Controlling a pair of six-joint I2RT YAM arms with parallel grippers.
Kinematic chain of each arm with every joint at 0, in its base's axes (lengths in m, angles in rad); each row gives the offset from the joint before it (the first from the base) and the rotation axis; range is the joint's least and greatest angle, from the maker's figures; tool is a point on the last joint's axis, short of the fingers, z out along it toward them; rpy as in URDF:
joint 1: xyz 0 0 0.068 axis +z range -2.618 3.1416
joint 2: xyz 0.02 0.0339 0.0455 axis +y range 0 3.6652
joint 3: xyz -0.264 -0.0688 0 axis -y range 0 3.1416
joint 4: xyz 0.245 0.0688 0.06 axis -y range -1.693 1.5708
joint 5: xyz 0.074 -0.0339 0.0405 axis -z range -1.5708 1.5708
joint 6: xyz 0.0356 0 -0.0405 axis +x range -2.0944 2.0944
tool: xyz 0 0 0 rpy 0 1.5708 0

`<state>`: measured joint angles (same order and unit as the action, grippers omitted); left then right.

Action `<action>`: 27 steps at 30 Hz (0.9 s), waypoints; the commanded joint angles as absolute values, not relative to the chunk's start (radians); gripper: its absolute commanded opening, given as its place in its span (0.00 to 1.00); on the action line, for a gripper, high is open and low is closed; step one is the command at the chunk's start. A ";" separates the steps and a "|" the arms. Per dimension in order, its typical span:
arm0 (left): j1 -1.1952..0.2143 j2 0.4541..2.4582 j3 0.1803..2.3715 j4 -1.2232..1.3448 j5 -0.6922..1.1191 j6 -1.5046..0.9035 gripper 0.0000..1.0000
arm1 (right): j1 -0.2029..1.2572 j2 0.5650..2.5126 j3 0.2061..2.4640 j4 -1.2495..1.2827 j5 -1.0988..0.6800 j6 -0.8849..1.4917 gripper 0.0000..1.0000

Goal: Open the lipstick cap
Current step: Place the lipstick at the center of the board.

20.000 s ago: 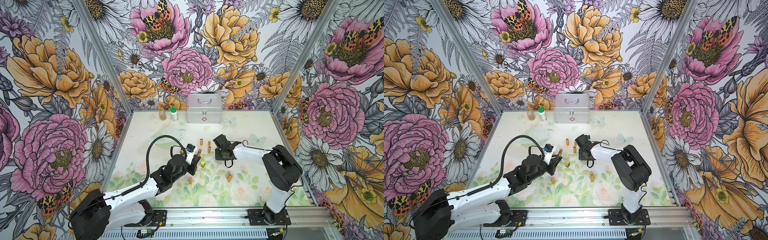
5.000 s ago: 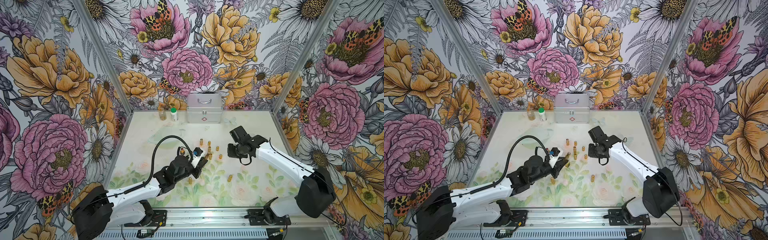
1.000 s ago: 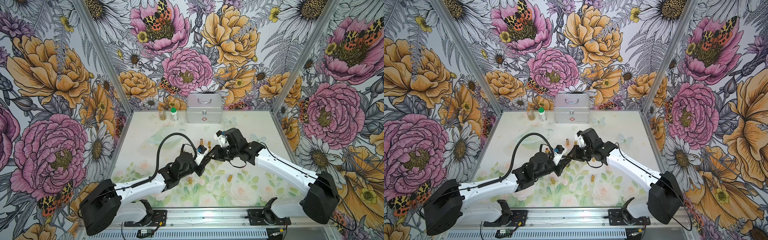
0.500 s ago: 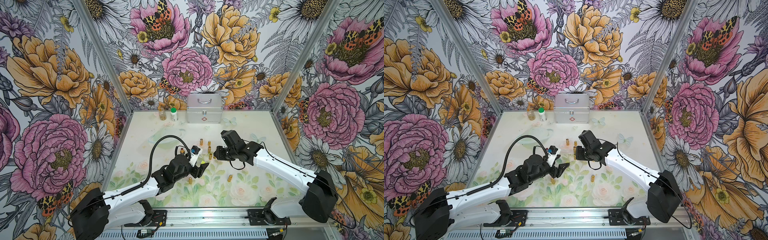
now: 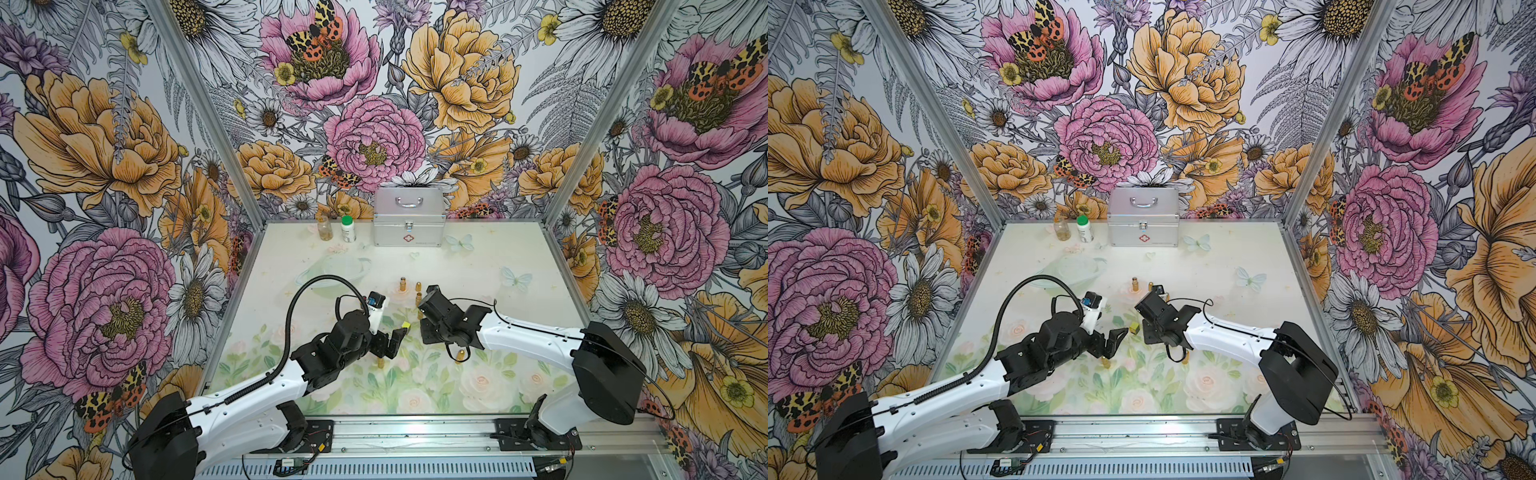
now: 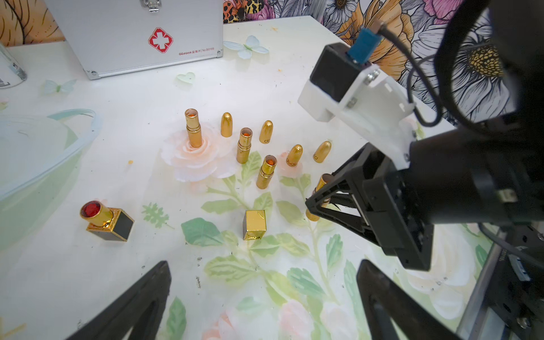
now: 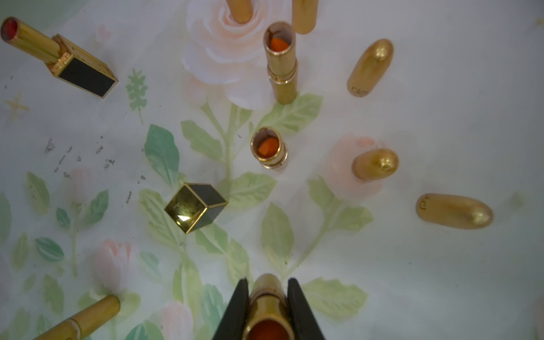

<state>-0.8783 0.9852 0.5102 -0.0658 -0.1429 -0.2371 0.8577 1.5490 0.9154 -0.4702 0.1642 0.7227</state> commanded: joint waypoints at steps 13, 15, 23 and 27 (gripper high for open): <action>-0.860 0.986 0.517 -0.075 -0.164 -0.262 0.99 | 0.882 1.638 0.874 -0.296 0.288 0.724 0.17; -0.861 0.985 0.515 -0.075 -0.167 -0.262 0.99 | 0.883 1.646 0.870 -0.292 0.295 0.720 0.17; -0.860 0.987 0.514 -0.070 -0.166 -0.262 0.99 | 0.890 1.662 0.857 -0.277 0.316 0.714 0.18; -0.860 0.985 0.513 -0.071 -0.166 -0.261 0.99 | 0.893 1.663 0.857 -0.278 0.318 0.713 0.19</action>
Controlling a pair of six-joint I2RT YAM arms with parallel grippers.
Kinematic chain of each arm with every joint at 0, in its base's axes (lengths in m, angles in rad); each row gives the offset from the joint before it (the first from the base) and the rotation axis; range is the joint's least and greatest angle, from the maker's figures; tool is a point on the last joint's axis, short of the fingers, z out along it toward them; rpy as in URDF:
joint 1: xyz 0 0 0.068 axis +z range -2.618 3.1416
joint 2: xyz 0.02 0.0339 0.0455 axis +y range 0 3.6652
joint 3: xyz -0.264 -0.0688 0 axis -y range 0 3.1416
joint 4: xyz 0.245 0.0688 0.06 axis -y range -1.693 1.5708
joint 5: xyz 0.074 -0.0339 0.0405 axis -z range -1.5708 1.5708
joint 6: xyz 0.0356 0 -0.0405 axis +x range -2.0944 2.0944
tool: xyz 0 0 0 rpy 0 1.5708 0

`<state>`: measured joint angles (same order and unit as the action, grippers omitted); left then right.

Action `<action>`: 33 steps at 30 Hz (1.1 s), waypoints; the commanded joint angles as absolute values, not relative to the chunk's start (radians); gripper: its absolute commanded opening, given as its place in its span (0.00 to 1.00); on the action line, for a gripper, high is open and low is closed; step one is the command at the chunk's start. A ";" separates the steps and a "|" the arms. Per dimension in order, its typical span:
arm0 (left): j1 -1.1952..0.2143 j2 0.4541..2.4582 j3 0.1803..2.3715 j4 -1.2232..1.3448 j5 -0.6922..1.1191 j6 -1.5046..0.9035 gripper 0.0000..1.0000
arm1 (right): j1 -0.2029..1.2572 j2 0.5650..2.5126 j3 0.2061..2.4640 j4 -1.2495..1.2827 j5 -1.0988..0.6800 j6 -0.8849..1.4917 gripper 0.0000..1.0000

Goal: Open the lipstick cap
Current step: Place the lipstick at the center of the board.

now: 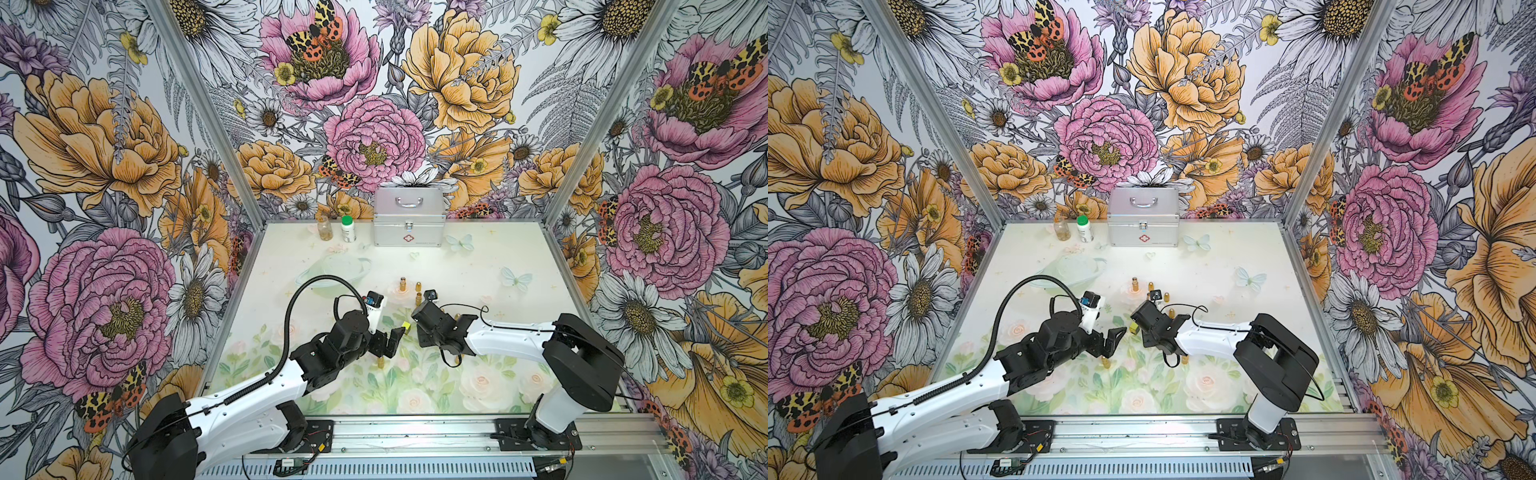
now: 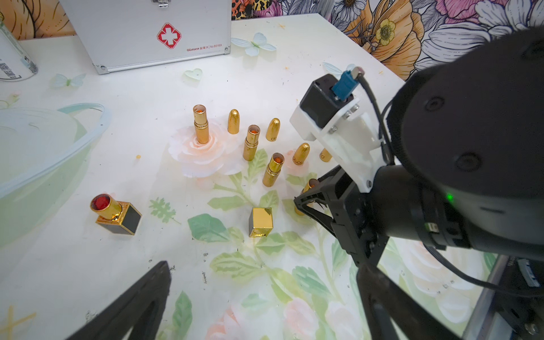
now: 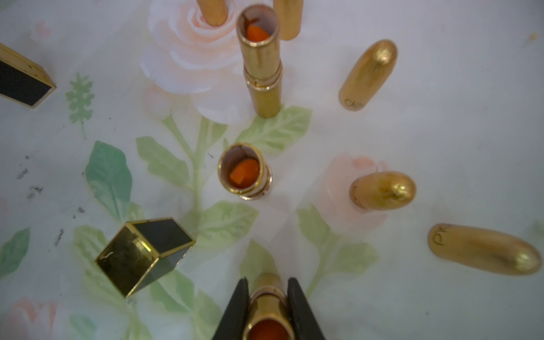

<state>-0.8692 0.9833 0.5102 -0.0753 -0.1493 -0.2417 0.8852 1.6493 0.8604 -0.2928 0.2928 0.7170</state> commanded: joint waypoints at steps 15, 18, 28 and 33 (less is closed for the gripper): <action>-0.859 0.951 0.497 -0.078 -0.170 -0.259 0.99 | 0.902 1.645 0.854 -0.279 0.325 0.706 0.29; -0.858 0.946 0.495 -0.077 -0.169 -0.258 0.99 | 0.900 1.636 0.857 -0.281 0.329 0.707 0.32; -0.856 0.913 0.505 -0.101 -0.173 -0.247 0.99 | 0.893 1.540 0.917 -0.410 0.342 0.709 0.39; -0.856 0.880 0.505 -0.119 -0.178 -0.241 0.99 | 0.891 1.458 0.965 -0.512 0.297 0.686 0.43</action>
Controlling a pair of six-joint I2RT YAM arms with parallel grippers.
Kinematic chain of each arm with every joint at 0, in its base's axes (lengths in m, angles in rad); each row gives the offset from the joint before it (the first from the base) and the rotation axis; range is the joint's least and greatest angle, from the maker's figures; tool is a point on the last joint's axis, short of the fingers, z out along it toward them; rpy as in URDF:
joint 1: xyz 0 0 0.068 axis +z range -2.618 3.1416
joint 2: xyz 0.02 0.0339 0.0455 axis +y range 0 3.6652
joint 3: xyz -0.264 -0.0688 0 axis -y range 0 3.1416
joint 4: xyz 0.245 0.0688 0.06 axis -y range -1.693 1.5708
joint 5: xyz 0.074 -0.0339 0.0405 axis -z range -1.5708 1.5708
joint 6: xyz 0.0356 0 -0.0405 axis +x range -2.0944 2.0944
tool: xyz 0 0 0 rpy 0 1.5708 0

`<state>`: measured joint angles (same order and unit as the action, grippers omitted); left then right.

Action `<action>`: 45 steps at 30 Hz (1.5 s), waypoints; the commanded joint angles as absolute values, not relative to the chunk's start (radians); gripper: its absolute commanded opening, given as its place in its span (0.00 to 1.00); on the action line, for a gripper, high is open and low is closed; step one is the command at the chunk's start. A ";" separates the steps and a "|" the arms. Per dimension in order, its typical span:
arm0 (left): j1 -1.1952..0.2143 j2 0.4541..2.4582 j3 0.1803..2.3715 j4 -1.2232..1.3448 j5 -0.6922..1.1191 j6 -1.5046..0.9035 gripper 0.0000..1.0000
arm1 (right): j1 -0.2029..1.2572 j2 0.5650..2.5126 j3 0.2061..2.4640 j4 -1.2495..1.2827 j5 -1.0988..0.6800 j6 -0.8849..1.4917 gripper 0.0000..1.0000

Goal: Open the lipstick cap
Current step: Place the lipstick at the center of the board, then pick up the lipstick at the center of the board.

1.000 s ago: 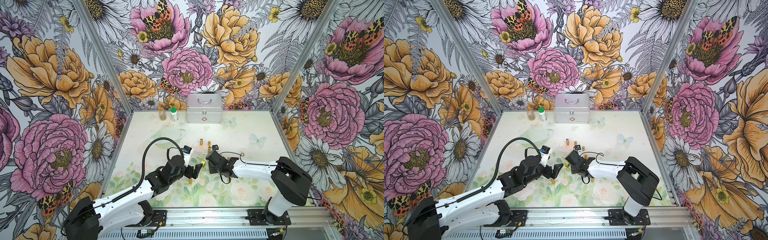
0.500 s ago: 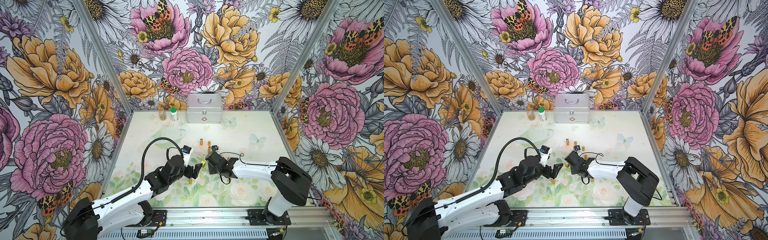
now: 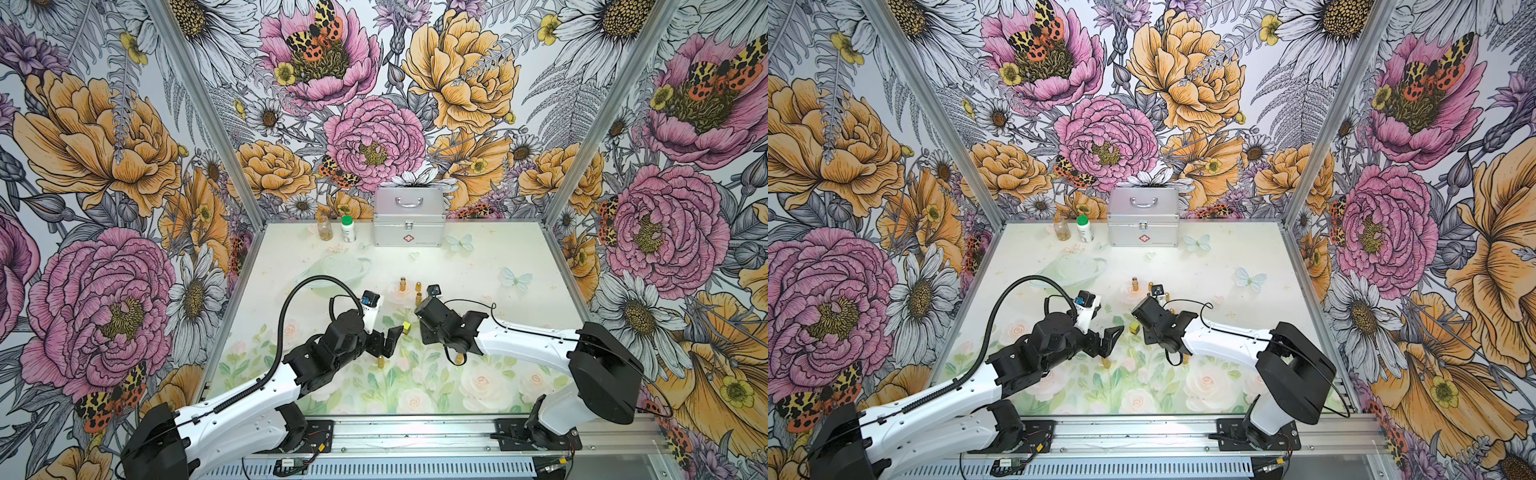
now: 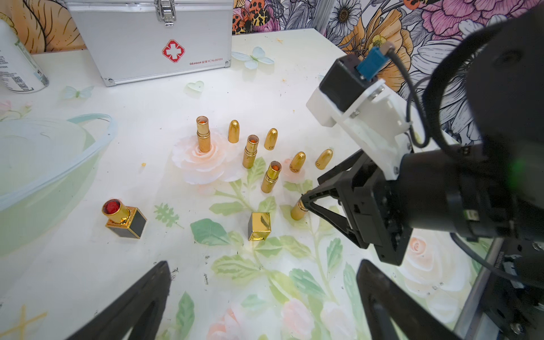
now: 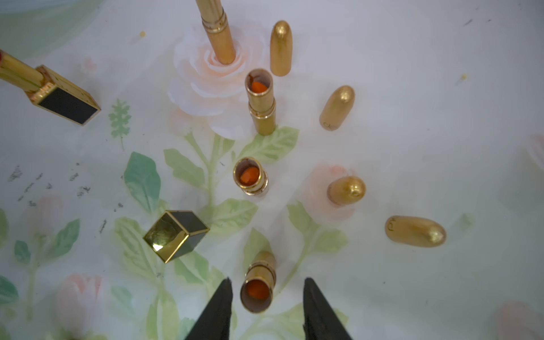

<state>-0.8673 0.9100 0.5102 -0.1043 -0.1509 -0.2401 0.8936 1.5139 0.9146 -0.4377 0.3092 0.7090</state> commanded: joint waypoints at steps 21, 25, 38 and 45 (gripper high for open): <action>-1.102 0.912 0.571 -0.193 -0.291 -0.203 0.99 | 0.802 1.301 1.119 -1.114 0.095 0.772 0.57; -1.137 0.938 0.572 -0.188 -0.313 -0.202 0.99 | 0.804 1.311 1.073 -1.088 0.044 0.823 0.59; -1.147 0.961 0.562 -0.154 -0.351 -0.209 0.99 | 0.804 1.429 0.936 -0.910 0.023 0.867 0.53; -1.147 0.966 0.554 -0.143 -0.361 -0.216 0.99 | 0.801 1.467 0.904 -0.876 0.069 0.865 0.45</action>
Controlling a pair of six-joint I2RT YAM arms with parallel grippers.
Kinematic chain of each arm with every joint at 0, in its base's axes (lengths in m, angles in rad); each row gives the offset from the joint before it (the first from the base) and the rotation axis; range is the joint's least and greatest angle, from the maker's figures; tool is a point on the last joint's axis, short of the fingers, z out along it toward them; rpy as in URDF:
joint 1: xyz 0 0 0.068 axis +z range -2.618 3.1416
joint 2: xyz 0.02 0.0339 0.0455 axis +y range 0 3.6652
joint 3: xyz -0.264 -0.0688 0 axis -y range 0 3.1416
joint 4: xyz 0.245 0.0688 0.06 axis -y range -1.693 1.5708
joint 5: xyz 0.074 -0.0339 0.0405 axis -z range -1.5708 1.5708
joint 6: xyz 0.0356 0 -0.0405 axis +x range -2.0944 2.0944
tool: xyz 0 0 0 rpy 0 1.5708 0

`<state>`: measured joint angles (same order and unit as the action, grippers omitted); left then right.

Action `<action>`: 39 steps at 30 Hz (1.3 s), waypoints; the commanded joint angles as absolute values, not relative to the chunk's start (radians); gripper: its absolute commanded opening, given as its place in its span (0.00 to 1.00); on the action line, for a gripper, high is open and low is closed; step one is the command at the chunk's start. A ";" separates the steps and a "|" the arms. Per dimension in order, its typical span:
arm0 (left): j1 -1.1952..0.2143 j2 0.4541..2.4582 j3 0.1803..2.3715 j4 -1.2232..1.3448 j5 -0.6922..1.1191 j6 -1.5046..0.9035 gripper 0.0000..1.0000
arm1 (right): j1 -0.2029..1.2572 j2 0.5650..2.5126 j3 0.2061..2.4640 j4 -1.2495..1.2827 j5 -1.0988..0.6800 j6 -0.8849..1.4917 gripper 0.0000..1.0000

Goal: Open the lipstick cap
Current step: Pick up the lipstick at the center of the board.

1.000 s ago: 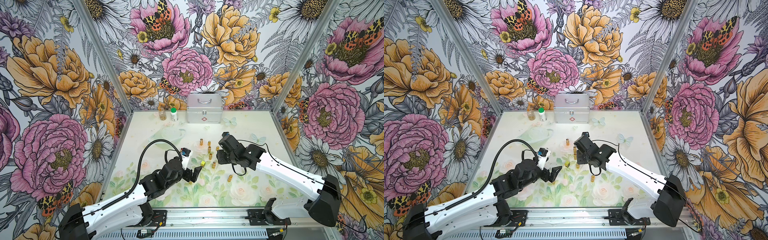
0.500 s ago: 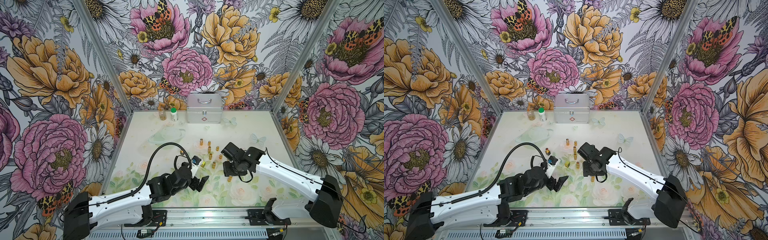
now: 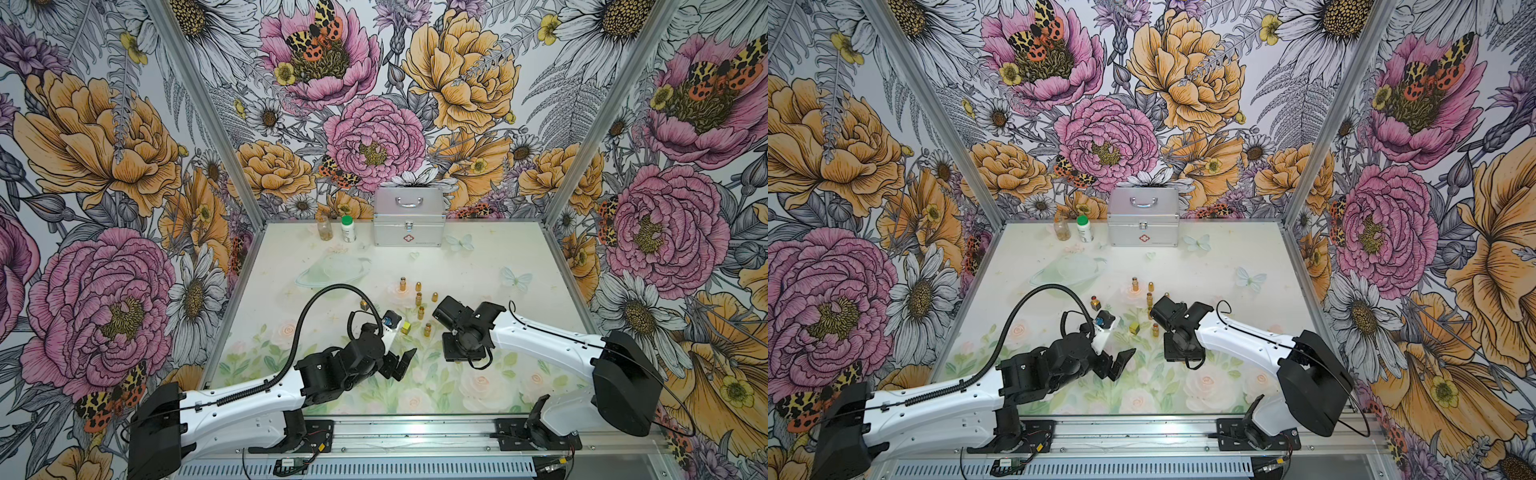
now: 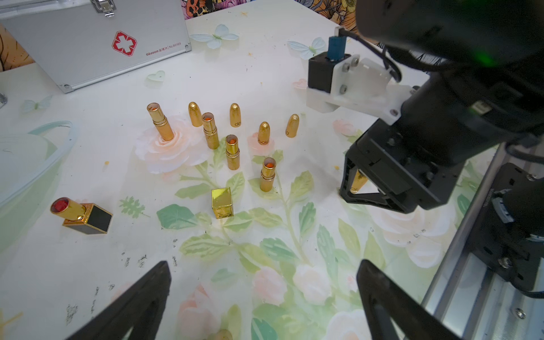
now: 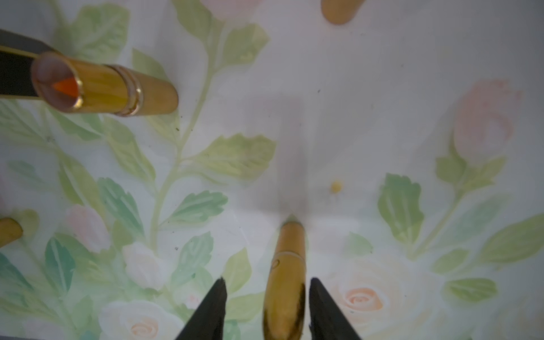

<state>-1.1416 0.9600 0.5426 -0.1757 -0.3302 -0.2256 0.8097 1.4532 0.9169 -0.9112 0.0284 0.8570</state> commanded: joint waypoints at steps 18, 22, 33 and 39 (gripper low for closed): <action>-1.147 1.003 0.558 -0.127 -0.367 -0.209 0.99 | 0.798 1.491 0.859 -0.838 0.116 0.856 0.27; -1.147 1.003 0.557 -0.123 -0.371 -0.209 0.99 | 0.798 1.480 0.858 -0.836 0.119 0.845 0.22; -1.130 1.020 0.550 -0.064 -0.311 -0.146 0.99 | 0.760 1.372 0.933 -0.894 -0.003 0.798 0.21; -1.063 1.063 0.531 0.045 -0.109 -0.045 0.95 | 0.734 1.346 1.068 -0.991 -0.108 0.727 0.21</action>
<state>-1.0897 1.0512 0.5423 -0.0498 -0.2329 -0.1169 0.7441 1.3754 1.0058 -0.9424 -0.0341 0.7761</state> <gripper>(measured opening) 0.958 0.216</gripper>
